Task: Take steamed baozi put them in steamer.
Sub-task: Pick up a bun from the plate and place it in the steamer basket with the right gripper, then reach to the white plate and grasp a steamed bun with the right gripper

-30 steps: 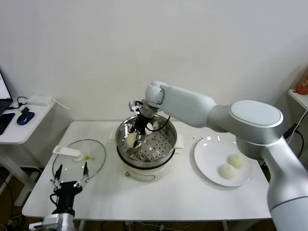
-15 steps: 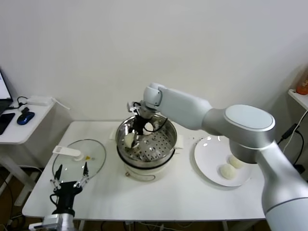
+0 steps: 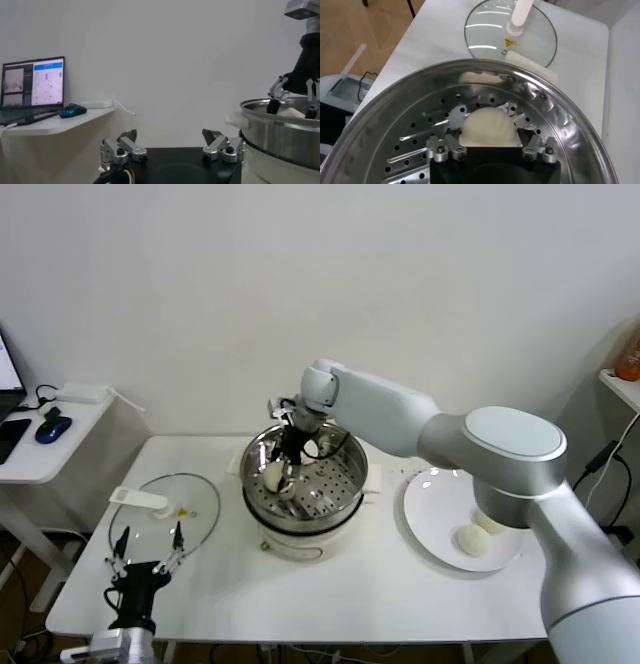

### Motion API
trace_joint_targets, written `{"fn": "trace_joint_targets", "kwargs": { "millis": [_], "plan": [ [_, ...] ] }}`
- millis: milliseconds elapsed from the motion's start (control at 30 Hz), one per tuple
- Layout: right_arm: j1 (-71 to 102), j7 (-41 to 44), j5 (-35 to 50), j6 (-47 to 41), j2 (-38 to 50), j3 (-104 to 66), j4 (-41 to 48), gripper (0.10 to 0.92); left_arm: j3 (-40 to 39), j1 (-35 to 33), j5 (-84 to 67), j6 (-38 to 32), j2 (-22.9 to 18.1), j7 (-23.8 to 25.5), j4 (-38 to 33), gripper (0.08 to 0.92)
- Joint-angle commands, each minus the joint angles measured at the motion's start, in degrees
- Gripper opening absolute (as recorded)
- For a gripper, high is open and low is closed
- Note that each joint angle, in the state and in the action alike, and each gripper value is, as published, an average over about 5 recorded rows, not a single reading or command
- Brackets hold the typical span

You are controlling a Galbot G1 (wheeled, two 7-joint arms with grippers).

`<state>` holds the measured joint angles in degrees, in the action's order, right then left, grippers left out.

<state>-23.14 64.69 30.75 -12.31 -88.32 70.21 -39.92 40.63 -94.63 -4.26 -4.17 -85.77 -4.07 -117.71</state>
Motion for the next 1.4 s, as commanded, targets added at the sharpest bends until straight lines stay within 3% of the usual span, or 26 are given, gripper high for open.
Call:
{"fn": "trace_joint_targets", "kwargs": {
  "millis": [33,333,500,800,1100,1267,1400],
  "plan": [
    [-0.1,0.1,-0.3,0.2,0.3,-0.2,-0.4,0.818,0.1,0.0,0.0,0.0,0.0,0.0,0.0,0.823],
    [-7.4,1.9,2.9,2.5,7.8,3.6,-9.3,0.823,0.3,-0.2,-0.5,-0.2,0.1,0.0,-0.4,0.823],
    [-19.0,3.7,8.9,4.9,16.7,11.5,-19.8,0.823,0.3,-0.4,-1.5,-0.4,0.0,0.1,-1.0,0.823],
    [-27.8,5.1,8.1,6.6,36.9,17.7,-33.9,0.823,-0.5,-0.1,-0.7,-0.1,0.0,0.0,-1.2,0.823],
    [-25.9,6.7,-3.7,10.1,54.6,19.4,-39.8,0.823,-0.3,-0.5,-0.6,-0.3,0.7,0.0,-1.3,0.823],
    [-13.7,7.5,-19.2,15.0,59.8,10.6,-39.9,0.823,-0.8,-1.0,0.3,-0.6,0.2,0.5,-1.5,0.823],
    [-3.2,7.2,-24.2,15.2,61.5,3.4,-39.5,0.823,-0.8,-1.5,0.7,-0.6,-0.1,0.6,-2.2,0.823]
  ]
}}
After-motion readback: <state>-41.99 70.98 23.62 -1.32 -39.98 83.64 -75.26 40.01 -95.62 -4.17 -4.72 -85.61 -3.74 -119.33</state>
